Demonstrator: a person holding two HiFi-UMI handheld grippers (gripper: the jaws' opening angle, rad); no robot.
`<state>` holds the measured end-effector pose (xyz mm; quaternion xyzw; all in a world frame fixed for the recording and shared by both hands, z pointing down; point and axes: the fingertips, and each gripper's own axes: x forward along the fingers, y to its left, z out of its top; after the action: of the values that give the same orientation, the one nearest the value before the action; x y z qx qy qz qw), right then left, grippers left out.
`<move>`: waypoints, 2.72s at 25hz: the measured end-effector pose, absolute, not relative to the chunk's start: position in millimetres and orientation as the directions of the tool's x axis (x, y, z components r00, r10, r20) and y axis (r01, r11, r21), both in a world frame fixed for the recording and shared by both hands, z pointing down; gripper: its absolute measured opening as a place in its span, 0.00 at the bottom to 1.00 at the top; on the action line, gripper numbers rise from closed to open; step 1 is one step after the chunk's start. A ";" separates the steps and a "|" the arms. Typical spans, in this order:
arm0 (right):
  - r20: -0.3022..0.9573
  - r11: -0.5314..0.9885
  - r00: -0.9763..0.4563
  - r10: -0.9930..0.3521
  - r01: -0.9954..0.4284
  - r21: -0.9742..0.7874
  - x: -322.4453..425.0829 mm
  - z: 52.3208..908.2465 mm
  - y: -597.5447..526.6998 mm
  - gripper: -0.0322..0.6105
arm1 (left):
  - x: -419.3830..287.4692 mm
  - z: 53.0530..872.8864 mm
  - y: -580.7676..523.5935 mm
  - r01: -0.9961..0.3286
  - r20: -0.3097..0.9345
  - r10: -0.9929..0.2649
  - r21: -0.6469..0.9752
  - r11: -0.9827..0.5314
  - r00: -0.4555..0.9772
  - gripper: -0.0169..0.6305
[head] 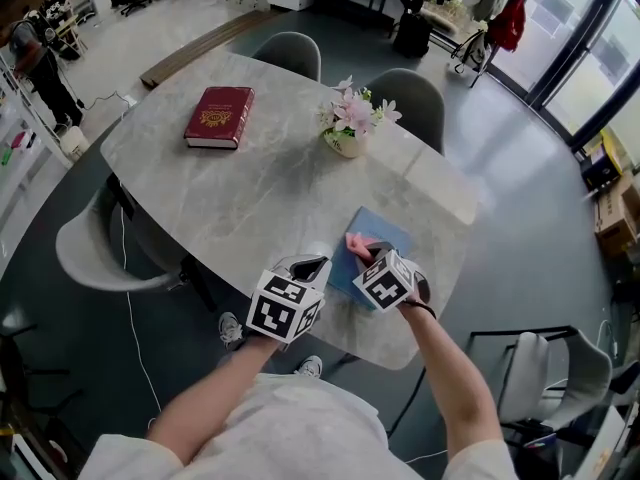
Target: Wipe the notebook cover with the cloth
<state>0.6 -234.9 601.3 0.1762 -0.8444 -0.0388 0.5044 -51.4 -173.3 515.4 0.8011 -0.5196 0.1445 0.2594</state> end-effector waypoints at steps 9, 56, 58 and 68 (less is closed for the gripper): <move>0.828 0.950 -0.472 -0.303 -0.224 0.220 -5.8 597.7 -199.0 0.07 | -52.3 518.2 -164.1 -0.913 0.508 -0.760 0.270 -0.306 0.405 0.04; 0.779 0.922 -0.500 -0.378 -0.131 0.364 -14.2 529.8 -227.6 0.07 | -65.2 517.5 -157.6 -0.917 0.495 -0.775 0.284 -0.282 0.392 0.04; 0.779 0.917 -0.490 -0.391 -0.133 0.376 -17.5 528.1 -239.6 0.07 | -68.0 517.5 -159.0 -0.916 0.496 -0.774 0.283 -0.285 0.394 0.04; 0.802 0.908 -0.426 -0.418 -0.175 0.380 -30.6 539.7 -290.8 0.07 | -87.8 520.5 -171.8 -0.910 0.499 -0.764 0.286 -0.300 0.408 0.04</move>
<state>-30.6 -290.8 539.7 0.1775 -0.8357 -0.1201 0.5056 -87.8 -171.8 520.5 0.7947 -0.5268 0.1353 0.2696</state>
